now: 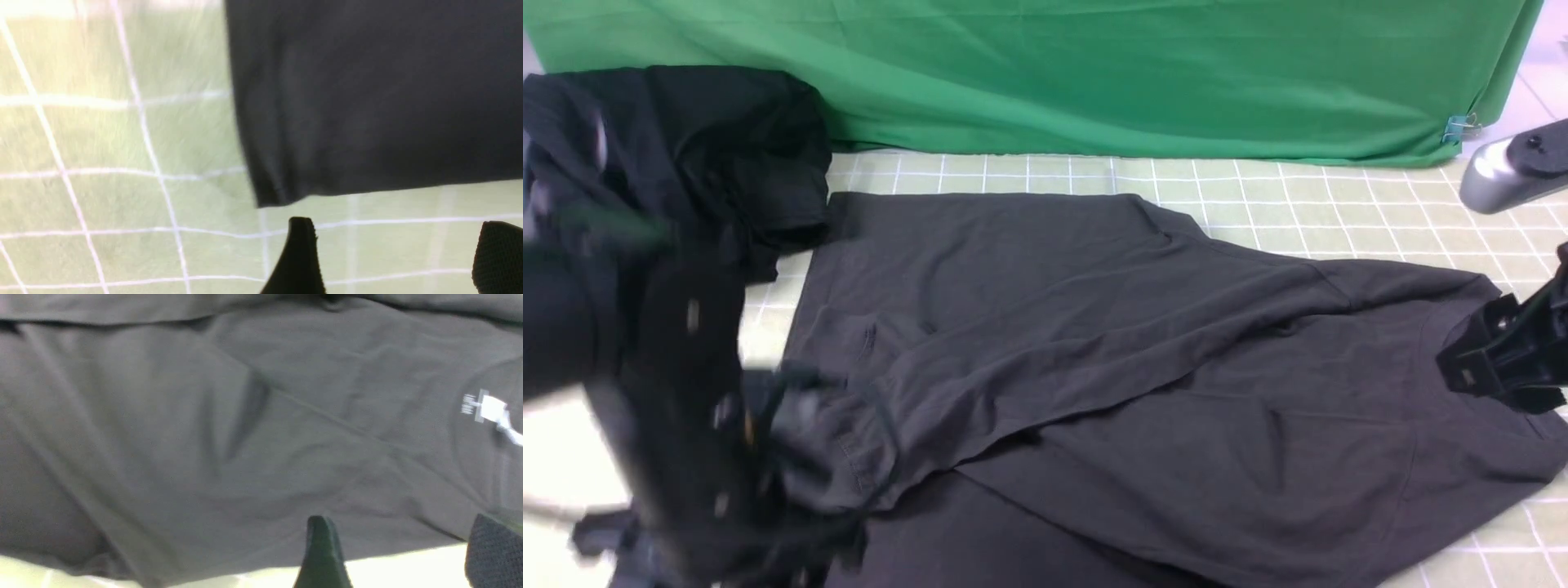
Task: Fold a long-sleeved shirt over a green coffee tablecloth.
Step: 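Grasp the near edge of the shirt at its hem and shoulder corners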
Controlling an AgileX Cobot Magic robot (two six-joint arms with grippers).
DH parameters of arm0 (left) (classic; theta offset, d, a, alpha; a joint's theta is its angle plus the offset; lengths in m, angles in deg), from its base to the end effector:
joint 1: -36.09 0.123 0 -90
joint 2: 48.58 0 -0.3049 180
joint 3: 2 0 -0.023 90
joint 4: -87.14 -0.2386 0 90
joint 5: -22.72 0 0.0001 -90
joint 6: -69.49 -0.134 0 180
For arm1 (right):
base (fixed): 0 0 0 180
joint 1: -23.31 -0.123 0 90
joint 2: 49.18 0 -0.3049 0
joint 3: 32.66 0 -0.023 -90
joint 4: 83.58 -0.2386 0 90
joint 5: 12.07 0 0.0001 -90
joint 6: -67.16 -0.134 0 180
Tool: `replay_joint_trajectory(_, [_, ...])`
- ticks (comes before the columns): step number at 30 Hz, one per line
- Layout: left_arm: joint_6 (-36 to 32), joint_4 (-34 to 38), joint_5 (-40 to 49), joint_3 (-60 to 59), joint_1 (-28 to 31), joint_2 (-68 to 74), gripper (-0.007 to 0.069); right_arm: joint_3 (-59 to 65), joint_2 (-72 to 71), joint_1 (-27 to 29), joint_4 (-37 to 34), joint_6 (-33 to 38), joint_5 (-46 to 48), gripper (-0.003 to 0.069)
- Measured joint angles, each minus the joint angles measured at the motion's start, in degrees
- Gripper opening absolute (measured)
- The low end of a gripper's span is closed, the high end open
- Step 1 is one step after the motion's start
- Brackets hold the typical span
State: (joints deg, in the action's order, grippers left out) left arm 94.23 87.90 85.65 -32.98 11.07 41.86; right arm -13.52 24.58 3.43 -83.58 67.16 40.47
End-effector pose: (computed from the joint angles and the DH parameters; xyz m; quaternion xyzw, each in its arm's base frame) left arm 0.1875 -0.0893 0.1895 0.0008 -0.9993 -0.0107 0.0369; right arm 0.2164 0.0783 0.3162 -0.1648 0.9405 0.0513 0.2926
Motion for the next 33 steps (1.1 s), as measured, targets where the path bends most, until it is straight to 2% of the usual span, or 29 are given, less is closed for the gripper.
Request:
replay_joint_trajectory(7, [6.2, -4.7, -10.3, -8.4, 0.0, 1.6, 0.0514, 0.0, 0.0, 0.0, -0.6, 1.4, -1.5, 0.0439])
replay_joint_trajectory(12, [8.3, -5.0, -12.3, -9.9, 0.0, 2.5, 0.0505, 0.0, 0.0, 0.0, -0.8, 3.1, -0.8, 0.0439])
replay_joint_trajectory(16, [8.3, -4.3, -12.9, -9.9, 0.0, 2.5, 0.0391, 0.0, 0.0, 0.0, -3.2, 8.5, 2.5, 0.0439])
replay_joint_trajectory(18, [8.3, -4.4, -12.9, -9.9, 0.0, 2.6, 0.0288, 0.0, 0.0, 0.0, -5.0, 10.3, 4.5, 0.0432])
replay_joint_trajectory(20, [7.7, -5.8, -12.1, -10.0, 0.0, 2.6, 0.0119, 0.0, 0.0, -0.1, -8.3, 13.0, 7.4, 0.0393])
replay_joint_trajectory(22, [6.9, -6.6, -11.1, -10.0, 0.0, 2.6, 0.0050, 0.0, 0.1, -0.8, -9.5, 14.2, 9.2, 0.0370])
replay_joint_trajectory(24, [6.1, -7.8, -9.0, -10.0, 0.0, 1.8, 0.0022, 0.7, 0.7, -3.2, -10.2, 15.4, 11.0, 0.0357])
replay_joint_trajectory(28, [5.5, -8.4, -5.5, -9.7, 0.0, -1.7, 0.0018, 4.3, 2.4, -9.9, -10.7, 15.8, 10.2, 0.0378])
replay_joint_trajectory(30, [5.4, -8.6, -4.0, -9.4, 0.0, -6.0, 0.0018, 9.0, 4.6, -15.2, -11.0, 14.5, 5.0, 0.0441])
replay_joint_trajectory(33, [5.4, -8.6, -3.6, -9.4, 0.0, -8.3, 0.0018, 12.5, 7.1, -18.2, -10.9, 14.1, 0.8, 0.0502])
